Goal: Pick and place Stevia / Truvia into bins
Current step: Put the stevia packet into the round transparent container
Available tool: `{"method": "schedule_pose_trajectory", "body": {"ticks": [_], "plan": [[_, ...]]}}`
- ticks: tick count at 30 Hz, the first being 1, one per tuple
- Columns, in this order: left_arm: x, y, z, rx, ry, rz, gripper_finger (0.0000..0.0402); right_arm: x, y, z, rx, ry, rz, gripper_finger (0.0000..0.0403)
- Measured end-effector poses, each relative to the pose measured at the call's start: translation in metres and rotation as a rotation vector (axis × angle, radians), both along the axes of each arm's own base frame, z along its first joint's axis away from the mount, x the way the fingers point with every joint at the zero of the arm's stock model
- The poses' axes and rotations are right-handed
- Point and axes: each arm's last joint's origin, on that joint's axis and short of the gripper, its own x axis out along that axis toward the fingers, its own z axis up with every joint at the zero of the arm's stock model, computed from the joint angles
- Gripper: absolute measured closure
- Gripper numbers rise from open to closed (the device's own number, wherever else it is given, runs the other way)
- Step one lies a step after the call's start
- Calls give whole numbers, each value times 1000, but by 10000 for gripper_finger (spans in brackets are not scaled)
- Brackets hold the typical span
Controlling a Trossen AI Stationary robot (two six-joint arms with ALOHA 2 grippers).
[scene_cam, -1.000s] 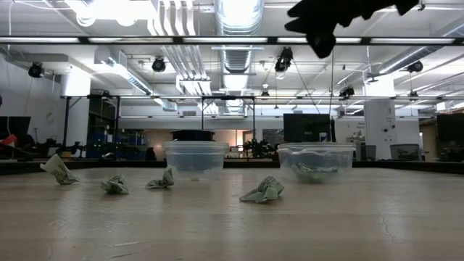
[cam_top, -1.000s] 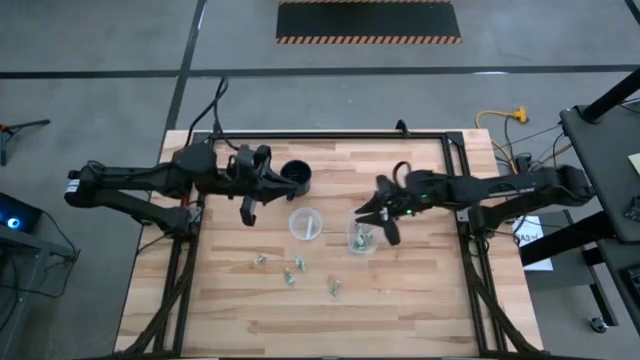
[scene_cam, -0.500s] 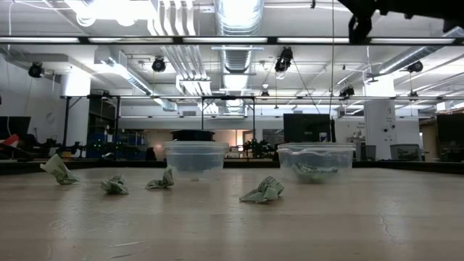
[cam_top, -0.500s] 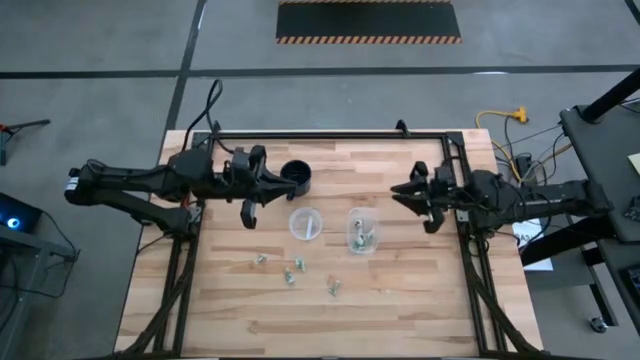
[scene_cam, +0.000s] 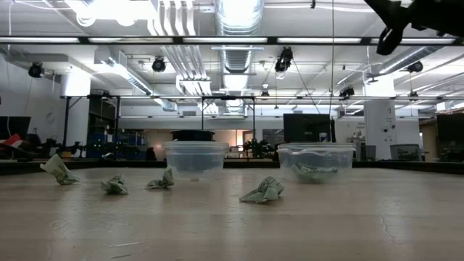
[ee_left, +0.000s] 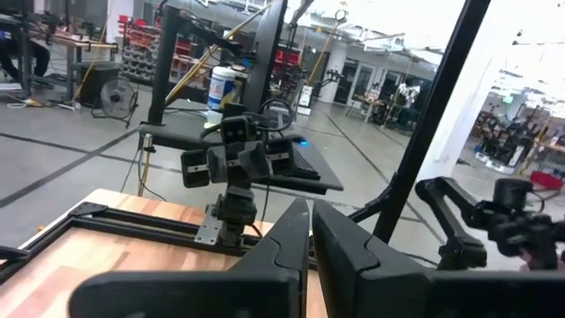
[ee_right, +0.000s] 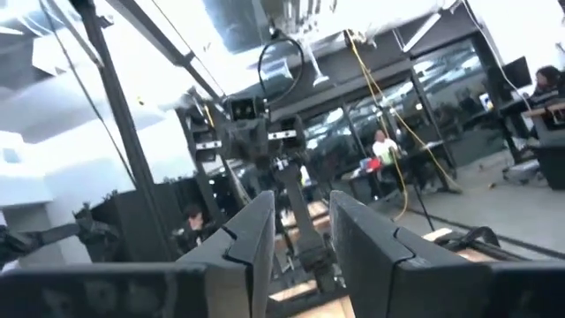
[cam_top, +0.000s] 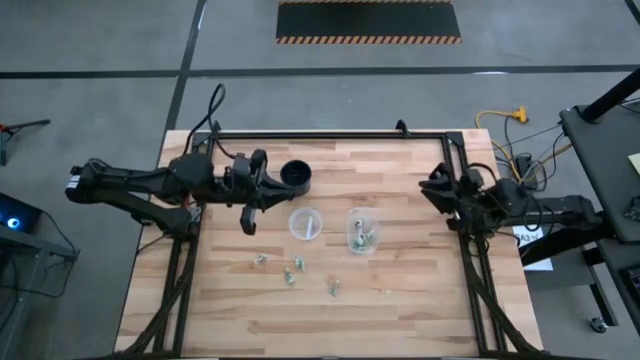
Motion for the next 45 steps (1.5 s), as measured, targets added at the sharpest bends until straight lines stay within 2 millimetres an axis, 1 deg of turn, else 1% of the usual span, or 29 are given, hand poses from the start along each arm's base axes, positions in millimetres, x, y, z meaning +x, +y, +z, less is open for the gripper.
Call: {"method": "schedule_pose_trajectory", "body": {"ticks": [5, 7, 10, 13, 19, 26, 30, 33, 35, 37, 40, 45], "plan": [[3, -3, -2, 7, 11, -10, 400, -12, 0, -11, 0, -60, 0, 304], [4, -4, -5, 10, 35, -13, 400, -14, 0, -16, 0, -53, 1, 306], [9, -6, -10, 15, 66, -18, 400, -16, 0, -26, 0, -14, 1, 307], [15, -10, -16, 20, 94, -29, 400, -13, 0, -35, 10, 45, 6, 305], [29, -16, -28, 50, 155, -45, 400, -10, 0, -44, 6, 147, 14, 300], [56, -23, -57, 73, 278, -63, 400, -6, 0, -58, -18, 300, 6, 310], [68, -27, -75, 84, 374, -120, 400, -6, 0, -64, -18, 361, 6, 314], [73, -29, -86, 90, 440, -147, 400, -6, 0, -68, -22, 406, 5, 312], [73, -30, -90, 99, 467, -160, 400, -6, 0, -74, -22, 460, 7, 310], [73, -31, -91, 124, 478, -173, 400, -5, 0, -75, -34, 476, 5, 308], [69, -32, -95, 146, 531, -184, 400, -4, 0, -76, -98, 497, -6, 305], [52, -31, -100, 161, 689, -195, 400, -3, 0, -77, -198, 520, -21, 307]]}}
